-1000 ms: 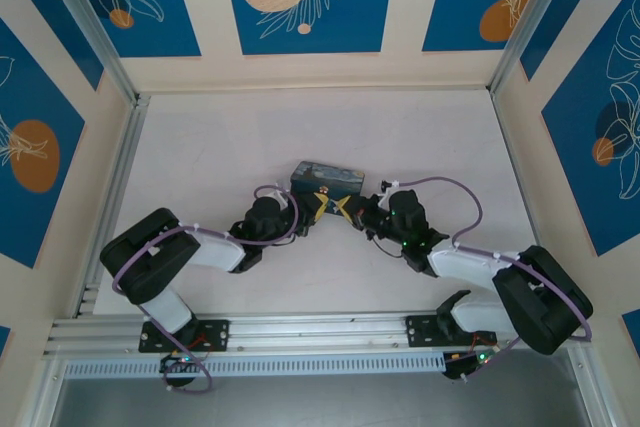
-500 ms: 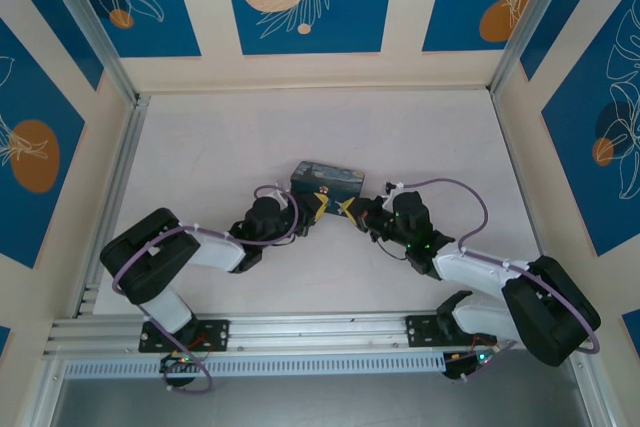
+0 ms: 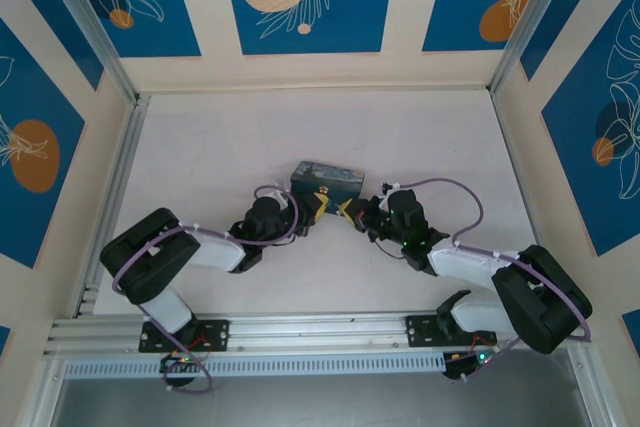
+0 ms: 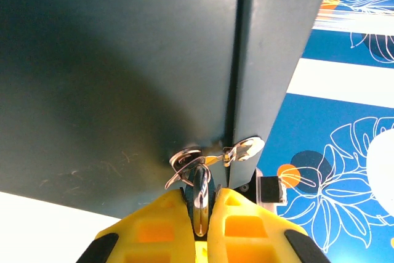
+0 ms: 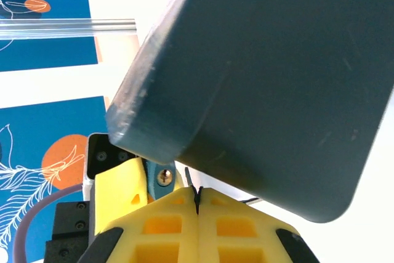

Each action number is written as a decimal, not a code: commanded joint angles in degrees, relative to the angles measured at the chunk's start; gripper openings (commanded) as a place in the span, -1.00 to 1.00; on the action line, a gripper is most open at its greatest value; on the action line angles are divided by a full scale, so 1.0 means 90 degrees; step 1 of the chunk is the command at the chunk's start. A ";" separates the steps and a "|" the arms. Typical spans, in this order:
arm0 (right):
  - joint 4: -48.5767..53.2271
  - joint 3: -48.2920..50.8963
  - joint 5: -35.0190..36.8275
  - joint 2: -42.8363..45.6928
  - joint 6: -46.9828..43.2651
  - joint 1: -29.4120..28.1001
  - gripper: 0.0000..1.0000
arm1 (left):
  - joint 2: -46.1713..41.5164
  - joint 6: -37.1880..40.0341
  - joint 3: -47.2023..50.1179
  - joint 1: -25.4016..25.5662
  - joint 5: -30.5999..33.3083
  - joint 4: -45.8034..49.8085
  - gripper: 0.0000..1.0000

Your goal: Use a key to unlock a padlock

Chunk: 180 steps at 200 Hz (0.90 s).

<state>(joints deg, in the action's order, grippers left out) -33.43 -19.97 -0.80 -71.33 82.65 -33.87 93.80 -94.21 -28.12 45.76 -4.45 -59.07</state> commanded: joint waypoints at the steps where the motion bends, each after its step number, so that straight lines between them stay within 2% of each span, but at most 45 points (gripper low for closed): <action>1: -0.0116 -0.0184 0.0072 -0.0015 -0.0126 -0.0045 -1.00 | -0.0123 -0.0049 -0.0040 -0.0064 0.0006 -0.0160 -1.00; 180: -0.0158 -0.0412 0.0070 -0.0160 -0.0157 -0.0173 -1.00 | -0.0051 0.0000 -0.0046 -0.0063 -0.0053 -0.0164 -1.00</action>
<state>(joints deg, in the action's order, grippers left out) -33.39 -21.43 -0.34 -72.36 82.48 -34.65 93.80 -94.19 -28.12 45.58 -4.43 -58.92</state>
